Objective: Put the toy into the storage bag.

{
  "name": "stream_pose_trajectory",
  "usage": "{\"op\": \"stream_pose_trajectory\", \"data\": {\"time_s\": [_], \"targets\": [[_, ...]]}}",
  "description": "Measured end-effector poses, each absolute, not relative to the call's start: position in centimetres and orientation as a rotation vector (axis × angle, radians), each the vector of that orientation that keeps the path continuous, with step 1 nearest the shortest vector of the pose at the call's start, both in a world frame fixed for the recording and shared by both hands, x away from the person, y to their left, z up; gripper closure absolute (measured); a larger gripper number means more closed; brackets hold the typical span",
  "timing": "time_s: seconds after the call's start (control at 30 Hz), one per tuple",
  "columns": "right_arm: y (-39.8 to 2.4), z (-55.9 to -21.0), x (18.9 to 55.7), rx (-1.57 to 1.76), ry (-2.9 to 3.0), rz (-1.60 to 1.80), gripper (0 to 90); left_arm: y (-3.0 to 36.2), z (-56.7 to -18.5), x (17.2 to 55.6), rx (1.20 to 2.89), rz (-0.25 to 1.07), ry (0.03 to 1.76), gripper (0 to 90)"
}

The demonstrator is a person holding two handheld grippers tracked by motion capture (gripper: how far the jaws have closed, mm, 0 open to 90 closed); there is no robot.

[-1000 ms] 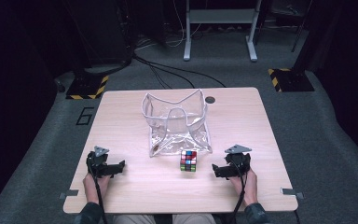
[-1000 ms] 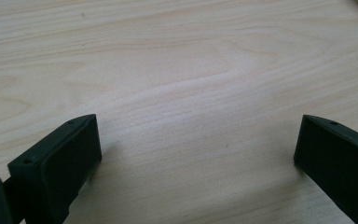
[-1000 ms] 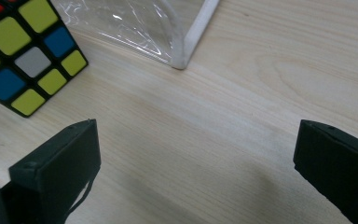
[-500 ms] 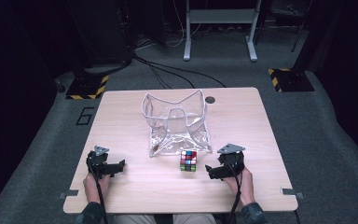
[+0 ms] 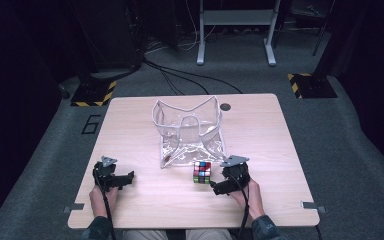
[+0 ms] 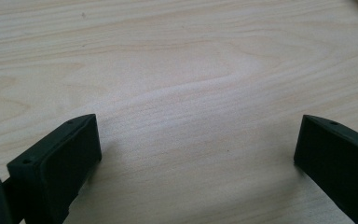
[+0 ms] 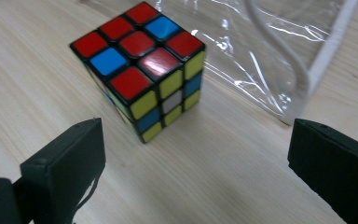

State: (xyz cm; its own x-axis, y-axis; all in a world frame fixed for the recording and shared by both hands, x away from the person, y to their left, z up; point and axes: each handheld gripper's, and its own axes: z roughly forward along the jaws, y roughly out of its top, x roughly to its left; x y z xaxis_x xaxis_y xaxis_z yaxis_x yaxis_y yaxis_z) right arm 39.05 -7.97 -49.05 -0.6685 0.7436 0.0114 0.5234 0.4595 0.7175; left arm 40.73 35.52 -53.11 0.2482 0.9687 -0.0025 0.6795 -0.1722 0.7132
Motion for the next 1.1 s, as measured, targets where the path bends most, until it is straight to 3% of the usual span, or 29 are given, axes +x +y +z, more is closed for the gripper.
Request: {"op": "stream_pose_trajectory", "data": {"time_s": [1.1], "targets": [[-2.4, -50.5, 41.6, 1.051, 2.48, 1.031, 0.0, 35.5, -53.1, 40.7, 1.928, 0.624, 1.496, 0.3]]}}
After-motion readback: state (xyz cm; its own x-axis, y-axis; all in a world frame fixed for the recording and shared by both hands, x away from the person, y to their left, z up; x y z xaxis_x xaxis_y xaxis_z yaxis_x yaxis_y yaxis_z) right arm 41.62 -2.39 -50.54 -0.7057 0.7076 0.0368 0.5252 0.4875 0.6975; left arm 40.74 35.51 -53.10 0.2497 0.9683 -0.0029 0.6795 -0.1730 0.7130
